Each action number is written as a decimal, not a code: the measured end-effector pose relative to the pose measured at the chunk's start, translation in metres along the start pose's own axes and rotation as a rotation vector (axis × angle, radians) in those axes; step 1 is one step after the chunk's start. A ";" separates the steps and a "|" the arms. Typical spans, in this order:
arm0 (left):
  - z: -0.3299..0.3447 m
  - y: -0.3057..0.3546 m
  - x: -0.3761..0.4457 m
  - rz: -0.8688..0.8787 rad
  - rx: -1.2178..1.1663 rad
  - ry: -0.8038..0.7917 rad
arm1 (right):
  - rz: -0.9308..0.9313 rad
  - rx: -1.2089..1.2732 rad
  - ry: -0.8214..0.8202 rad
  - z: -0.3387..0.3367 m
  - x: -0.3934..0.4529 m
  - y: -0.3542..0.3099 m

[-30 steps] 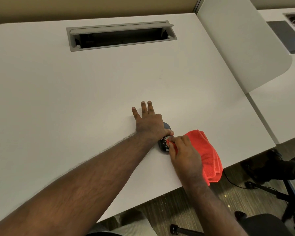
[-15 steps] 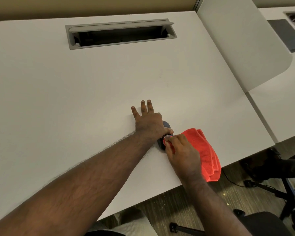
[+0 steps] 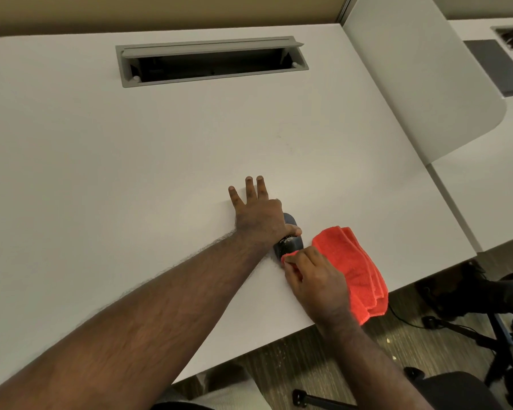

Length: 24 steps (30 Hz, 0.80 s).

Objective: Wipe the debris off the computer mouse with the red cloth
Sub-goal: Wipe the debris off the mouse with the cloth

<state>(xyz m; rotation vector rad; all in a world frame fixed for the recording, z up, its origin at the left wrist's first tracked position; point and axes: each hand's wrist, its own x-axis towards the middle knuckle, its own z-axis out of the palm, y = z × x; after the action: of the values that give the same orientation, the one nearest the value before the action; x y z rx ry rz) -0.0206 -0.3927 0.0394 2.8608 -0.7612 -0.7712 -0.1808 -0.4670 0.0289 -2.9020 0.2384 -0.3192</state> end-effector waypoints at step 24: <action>0.001 -0.001 0.007 0.003 0.012 -0.029 | -0.047 0.005 0.059 0.010 0.006 -0.003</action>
<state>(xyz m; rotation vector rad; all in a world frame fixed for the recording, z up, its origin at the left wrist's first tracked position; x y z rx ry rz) -0.0155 -0.3949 0.0358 2.8645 -0.7759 -0.8123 -0.1720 -0.4631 0.0211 -2.9001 0.1784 -0.4130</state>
